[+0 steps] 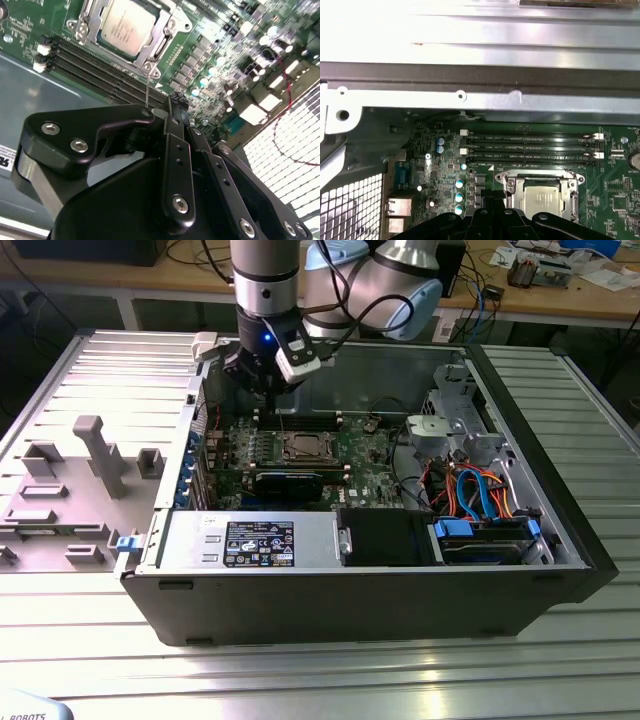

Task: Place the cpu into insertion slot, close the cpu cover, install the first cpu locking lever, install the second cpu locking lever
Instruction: 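Install the first cpu locking lever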

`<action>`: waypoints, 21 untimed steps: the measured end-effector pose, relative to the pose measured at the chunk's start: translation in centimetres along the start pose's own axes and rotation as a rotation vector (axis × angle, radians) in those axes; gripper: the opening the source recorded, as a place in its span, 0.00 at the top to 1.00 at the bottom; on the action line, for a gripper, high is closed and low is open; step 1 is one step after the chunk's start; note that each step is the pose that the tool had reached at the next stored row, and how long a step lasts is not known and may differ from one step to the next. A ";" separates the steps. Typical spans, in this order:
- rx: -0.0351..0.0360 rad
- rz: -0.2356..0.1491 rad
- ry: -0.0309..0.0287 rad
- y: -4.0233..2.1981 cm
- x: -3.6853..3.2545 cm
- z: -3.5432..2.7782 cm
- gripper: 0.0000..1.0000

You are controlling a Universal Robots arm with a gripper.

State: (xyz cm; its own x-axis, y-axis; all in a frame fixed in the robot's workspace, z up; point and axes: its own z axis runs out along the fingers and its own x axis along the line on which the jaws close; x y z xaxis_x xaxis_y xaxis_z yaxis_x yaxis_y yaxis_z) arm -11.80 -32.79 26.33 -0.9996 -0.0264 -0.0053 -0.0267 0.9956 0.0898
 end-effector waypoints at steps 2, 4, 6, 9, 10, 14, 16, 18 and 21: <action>-0.0001 -0.001 0.0000 0.35 -0.02 0.13 0.89; -0.0001 -0.001 0.0000 0.48 -0.23 0.22 0.89; 0.0000 -0.001 0.0000 0.56 -0.52 0.29 0.89; 0.0001 -0.001 0.0000 0.67 -1.31 0.39 0.89; 0.0000 -0.001 0.0000 0.68 -1.56 0.43 0.89; 0.0001 -0.001 0.0000 0.67 -2.06 0.56 0.89; 0.0004 -0.001 0.0001 0.66 -2.40 0.63 0.89; 0.0004 -0.001 -0.0001 0.65 -2.60 0.69 0.89; 0.0005 -0.001 0.0000 0.65 -2.64 0.71 0.89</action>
State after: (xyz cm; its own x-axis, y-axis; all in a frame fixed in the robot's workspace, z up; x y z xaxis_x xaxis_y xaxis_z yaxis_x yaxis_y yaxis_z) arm -9.17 -32.02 25.69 -0.9996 -0.0269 -0.0053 -0.0273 0.9956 0.0892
